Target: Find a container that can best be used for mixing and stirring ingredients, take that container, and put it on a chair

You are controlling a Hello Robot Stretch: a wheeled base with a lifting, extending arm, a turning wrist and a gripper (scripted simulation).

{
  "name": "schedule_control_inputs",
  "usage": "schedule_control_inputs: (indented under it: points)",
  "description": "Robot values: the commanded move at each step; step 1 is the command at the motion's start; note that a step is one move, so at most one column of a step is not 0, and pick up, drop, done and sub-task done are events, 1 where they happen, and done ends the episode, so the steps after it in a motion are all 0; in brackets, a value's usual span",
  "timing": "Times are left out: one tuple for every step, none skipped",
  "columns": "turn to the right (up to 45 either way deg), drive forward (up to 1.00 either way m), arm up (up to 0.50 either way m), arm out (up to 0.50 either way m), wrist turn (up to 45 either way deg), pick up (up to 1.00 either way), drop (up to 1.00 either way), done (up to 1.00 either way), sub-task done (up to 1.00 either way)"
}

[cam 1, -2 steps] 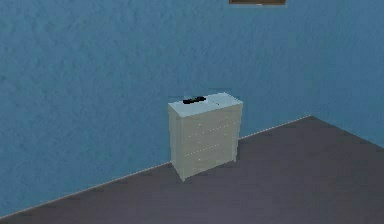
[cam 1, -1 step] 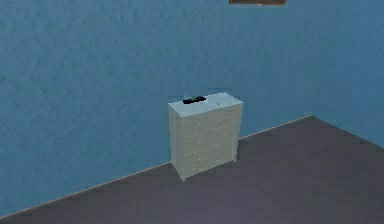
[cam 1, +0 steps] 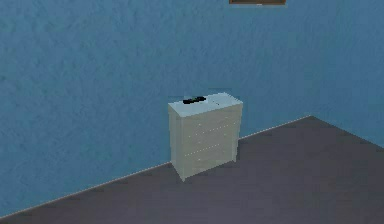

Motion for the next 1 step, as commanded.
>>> schedule_control_inputs:
  points:
    - [0.0, 0.0, 0.0, 0.0, 0.0, 0.0, 1.0, 0.0, 0.0]
